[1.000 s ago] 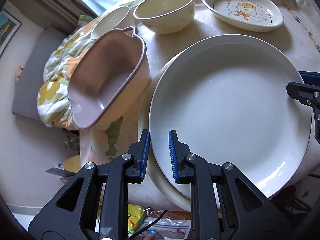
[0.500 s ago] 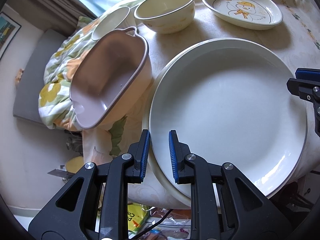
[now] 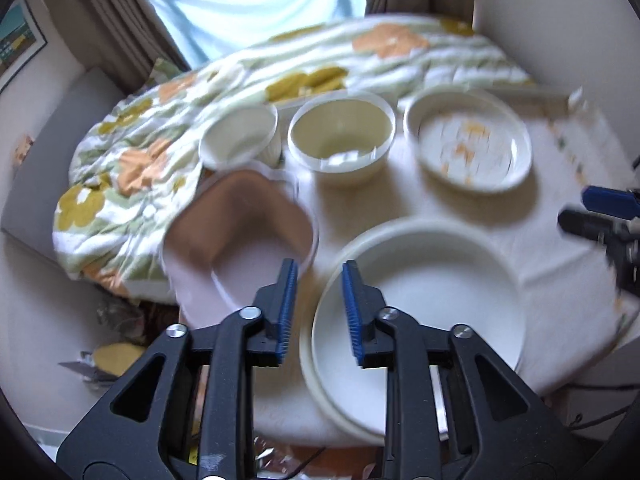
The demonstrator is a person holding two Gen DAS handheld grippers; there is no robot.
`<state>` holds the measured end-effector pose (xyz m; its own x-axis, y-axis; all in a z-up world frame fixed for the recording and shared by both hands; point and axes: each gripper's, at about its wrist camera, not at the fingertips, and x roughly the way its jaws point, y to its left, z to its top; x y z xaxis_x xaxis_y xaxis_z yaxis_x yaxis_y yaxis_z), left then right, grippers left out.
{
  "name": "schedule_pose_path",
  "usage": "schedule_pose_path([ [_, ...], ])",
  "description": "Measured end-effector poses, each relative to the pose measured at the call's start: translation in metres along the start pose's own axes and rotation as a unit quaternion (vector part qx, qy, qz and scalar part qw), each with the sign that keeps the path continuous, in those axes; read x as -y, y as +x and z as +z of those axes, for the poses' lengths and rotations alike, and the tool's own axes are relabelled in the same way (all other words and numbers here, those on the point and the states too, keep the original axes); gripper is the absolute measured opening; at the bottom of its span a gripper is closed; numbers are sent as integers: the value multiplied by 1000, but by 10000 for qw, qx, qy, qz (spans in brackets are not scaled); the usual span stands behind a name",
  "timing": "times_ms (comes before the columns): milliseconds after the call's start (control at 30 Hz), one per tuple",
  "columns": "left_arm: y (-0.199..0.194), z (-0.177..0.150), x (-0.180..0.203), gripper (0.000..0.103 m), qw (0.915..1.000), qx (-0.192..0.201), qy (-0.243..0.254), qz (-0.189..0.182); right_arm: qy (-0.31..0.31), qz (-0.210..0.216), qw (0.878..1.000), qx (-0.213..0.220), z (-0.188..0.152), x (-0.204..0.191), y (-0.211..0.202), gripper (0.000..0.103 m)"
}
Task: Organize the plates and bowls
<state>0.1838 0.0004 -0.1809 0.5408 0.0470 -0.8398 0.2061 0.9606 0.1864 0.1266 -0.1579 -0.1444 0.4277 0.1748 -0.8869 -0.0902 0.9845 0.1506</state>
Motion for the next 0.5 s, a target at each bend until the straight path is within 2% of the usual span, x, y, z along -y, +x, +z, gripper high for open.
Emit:
schedule_pose_path([
  [33,-3,10,1,55,9999,99,-13,-86,129,118,9998,128,8,10,-7,81],
  [67,-5,21,2,98,9996,219,-42,-170,237,213,9992,231,12,18,-11,103],
  [133,-12,37,7,103,9979,581,-115,-259,465,400,9973,402,23,37,-19,103],
  [200,-11,53,19,103,9966,643,-74,-514,645,479,9956,487,34,56,-21,103],
  [267,4,68,31,103,9954,311,-116,-899,704,559,9947,489,47,73,-19,103],
  [333,21,77,41,103,9928,20,-324,-1154,658,499,9963,244,59,91,-9,103],
  [433,47,82,54,103,9828,-300,-855,-1608,617,293,9976,60,77,121,12,103],
  [500,65,85,63,103,9781,-473,-1108,-1695,428,337,9984,-130,87,134,31,103],
])
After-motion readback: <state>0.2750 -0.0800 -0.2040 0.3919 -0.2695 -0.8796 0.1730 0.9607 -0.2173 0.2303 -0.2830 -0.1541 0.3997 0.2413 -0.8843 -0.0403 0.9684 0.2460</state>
